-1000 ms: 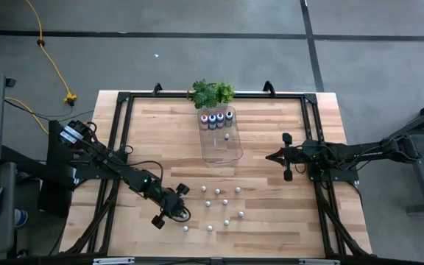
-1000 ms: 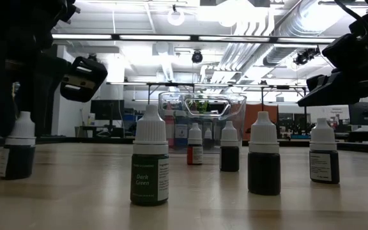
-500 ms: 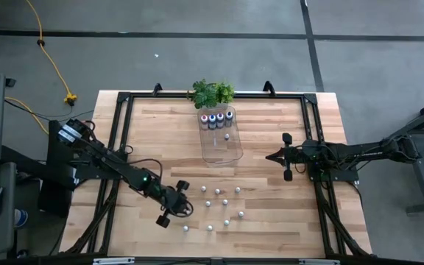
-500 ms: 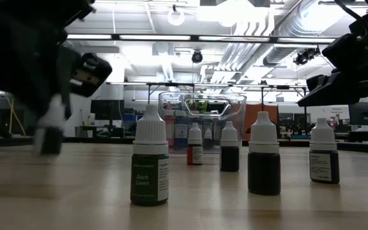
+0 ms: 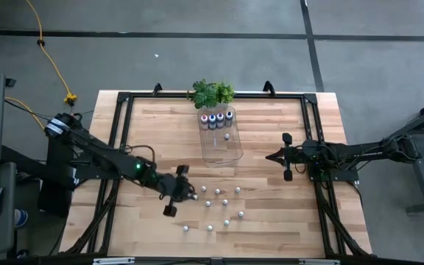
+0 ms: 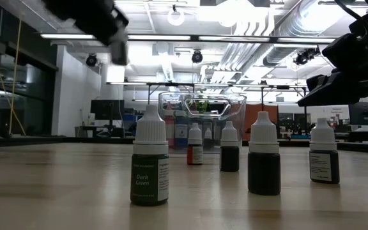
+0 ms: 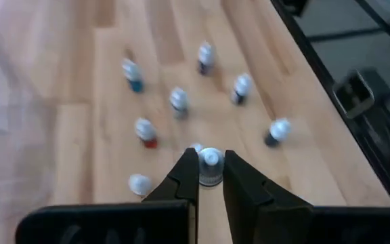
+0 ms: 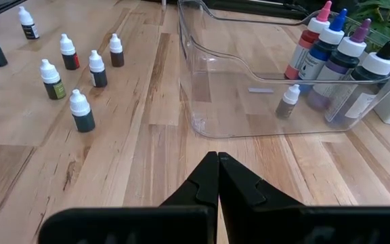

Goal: Pick & Place food coloring
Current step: Put the bottom small green food coloring bottle into the transparent bin

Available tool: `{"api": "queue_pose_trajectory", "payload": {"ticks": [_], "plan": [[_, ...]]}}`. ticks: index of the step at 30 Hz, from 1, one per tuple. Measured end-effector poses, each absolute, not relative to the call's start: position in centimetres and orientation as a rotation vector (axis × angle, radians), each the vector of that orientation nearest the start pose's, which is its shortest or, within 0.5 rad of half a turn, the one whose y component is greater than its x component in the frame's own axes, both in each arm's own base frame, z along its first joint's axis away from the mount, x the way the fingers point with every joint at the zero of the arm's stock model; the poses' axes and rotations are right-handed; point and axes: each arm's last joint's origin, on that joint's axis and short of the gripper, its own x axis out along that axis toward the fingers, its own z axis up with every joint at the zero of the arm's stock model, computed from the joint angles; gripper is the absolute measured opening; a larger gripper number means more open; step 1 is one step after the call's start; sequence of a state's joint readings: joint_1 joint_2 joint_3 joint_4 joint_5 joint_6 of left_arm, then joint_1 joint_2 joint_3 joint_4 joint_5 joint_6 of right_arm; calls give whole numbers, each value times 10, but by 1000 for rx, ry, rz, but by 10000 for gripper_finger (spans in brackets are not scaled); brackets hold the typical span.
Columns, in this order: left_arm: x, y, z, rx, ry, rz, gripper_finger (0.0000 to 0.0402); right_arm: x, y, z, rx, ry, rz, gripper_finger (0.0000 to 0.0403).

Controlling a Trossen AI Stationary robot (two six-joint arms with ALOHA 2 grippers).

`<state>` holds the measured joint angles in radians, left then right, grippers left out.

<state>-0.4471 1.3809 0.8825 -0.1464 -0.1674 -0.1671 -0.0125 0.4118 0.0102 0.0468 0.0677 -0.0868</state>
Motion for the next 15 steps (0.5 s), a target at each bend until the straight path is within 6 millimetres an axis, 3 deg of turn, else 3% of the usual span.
{"api": "queue_pose_trajectory", "payload": {"ticks": [9,15], "plan": [[283,-89,298,0,626,23,26,118,-3,135,-96,359,-64,0],[298,-65,312,-86,624,249,26,118,-3,135,-96,358,-64,0]]}}
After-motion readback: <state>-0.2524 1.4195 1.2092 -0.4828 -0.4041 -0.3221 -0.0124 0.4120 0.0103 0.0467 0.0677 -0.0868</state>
